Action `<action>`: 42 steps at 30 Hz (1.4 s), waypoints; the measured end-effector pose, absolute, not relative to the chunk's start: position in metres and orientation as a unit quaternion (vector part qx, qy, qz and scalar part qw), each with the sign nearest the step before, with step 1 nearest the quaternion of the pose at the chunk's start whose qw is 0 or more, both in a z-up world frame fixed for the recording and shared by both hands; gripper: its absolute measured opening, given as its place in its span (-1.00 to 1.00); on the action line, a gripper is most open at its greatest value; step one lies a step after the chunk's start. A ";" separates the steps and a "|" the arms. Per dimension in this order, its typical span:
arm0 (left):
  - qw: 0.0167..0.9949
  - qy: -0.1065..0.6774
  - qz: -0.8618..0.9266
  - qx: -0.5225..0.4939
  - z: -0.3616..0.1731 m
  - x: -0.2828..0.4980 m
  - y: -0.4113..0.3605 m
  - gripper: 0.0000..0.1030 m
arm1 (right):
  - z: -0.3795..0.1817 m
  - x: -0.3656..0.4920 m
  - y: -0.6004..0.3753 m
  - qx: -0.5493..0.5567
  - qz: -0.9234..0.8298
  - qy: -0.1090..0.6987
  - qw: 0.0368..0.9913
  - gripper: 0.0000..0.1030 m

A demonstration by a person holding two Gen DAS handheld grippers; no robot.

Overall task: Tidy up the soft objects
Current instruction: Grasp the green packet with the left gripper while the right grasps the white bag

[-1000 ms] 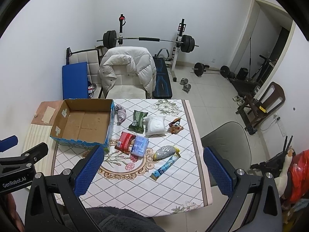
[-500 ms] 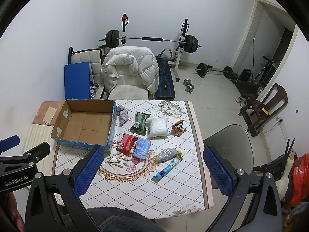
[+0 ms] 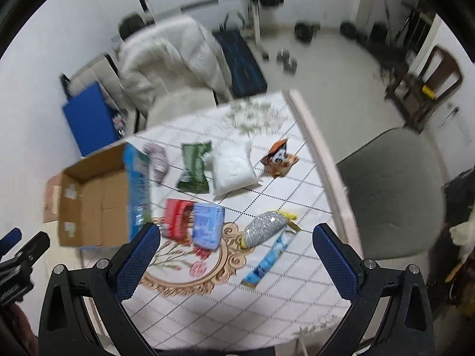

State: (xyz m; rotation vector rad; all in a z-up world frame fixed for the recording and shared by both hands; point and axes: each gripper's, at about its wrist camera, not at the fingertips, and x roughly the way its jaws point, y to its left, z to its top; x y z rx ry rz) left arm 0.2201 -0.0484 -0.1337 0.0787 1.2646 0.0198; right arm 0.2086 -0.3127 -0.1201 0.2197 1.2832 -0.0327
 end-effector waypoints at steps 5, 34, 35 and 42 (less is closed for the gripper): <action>0.755 0.652 -0.004 0.066 -0.216 0.312 -0.076 1.00 | -0.234 0.305 -0.307 0.089 -0.009 0.657 0.748 1.00; 0.593 0.802 -0.066 0.022 -0.433 0.432 -0.141 -0.21 | -0.439 0.380 -0.308 0.083 0.001 0.774 0.628 0.85; 0.599 0.798 -0.062 0.026 -0.431 0.432 -0.139 -0.29 | -0.445 0.381 -0.304 0.078 0.005 0.774 0.628 0.81; 0.650 0.758 -0.054 0.003 -0.365 0.420 -0.108 -0.41 | -0.430 0.368 -0.295 0.103 -0.006 0.755 0.647 0.41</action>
